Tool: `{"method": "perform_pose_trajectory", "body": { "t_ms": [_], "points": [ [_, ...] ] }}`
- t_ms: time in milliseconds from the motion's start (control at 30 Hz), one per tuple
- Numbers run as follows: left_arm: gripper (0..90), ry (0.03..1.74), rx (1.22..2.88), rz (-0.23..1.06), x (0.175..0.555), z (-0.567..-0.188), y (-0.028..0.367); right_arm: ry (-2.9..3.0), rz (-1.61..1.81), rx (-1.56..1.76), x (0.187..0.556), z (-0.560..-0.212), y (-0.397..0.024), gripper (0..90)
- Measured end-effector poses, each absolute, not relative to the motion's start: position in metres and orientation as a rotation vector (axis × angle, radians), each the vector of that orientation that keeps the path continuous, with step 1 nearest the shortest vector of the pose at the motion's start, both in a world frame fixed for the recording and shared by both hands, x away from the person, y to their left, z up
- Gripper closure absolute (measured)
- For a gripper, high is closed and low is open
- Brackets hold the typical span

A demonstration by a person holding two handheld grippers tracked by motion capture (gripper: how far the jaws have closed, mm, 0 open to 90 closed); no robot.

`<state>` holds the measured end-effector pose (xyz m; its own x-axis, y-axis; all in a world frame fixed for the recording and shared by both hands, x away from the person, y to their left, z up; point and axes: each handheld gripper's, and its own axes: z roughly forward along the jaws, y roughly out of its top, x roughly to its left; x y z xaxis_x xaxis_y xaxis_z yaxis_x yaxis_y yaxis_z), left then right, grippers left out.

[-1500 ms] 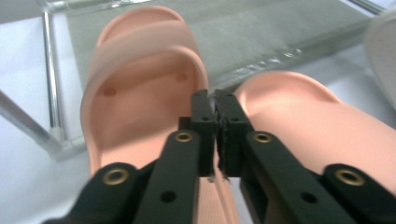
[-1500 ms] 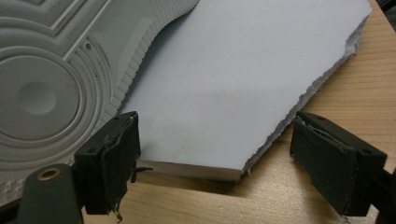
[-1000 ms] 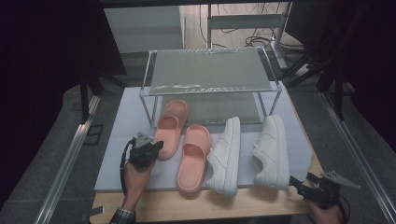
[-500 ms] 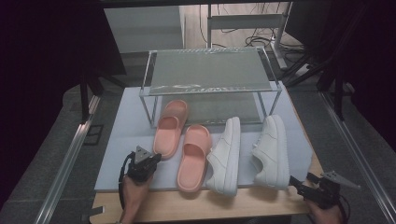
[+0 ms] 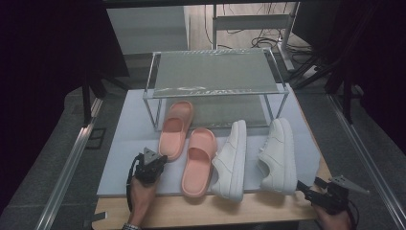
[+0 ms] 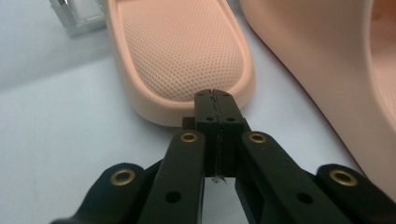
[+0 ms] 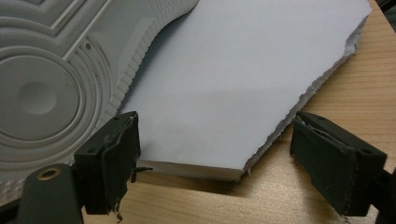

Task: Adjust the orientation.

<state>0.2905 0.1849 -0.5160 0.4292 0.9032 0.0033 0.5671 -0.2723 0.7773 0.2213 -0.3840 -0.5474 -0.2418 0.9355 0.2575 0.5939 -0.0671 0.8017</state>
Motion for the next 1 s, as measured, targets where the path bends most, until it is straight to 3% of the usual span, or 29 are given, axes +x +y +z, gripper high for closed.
{"method": "perform_pose_trajectory", "body": {
  "t_ms": [1000],
  "points": [
    [89.9, 1.232, 1.917, 0.624, 0.328, -0.503, 0.162, 1.838, 1.228, 1.633, 0.221, -0.548, -0.384, 16.2]
  ]
}}
